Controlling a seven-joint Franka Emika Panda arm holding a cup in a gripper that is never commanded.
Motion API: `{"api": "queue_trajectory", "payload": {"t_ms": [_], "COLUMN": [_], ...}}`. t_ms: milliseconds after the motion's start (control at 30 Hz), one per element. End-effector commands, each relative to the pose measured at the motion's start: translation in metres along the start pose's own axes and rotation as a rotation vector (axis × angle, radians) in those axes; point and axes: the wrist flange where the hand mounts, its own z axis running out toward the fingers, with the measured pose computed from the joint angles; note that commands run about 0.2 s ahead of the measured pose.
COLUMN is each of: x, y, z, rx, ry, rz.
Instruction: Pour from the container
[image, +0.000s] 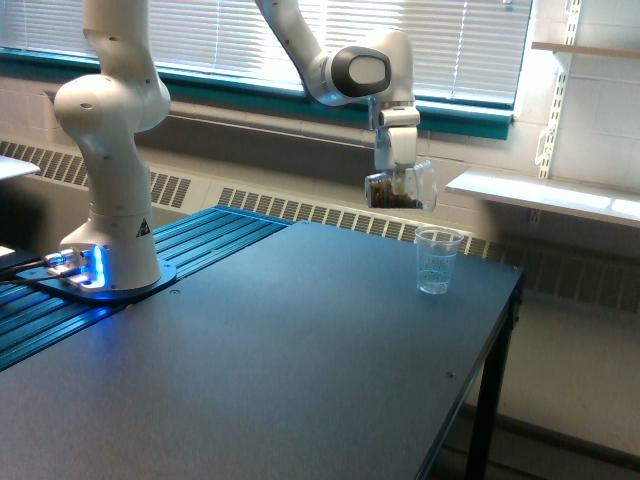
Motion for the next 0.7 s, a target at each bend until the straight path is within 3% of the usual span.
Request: {"api": "queue_trajectory", "payload": {"t_ms": [33,700], "x": [0.003,0.007], "y": [-0.001,-0.017], "z": [-0.001,0.001], "rx": [-0.023,-0.075], "ry": [0.002,0.000], "rz": [0.013,-0.021]}}
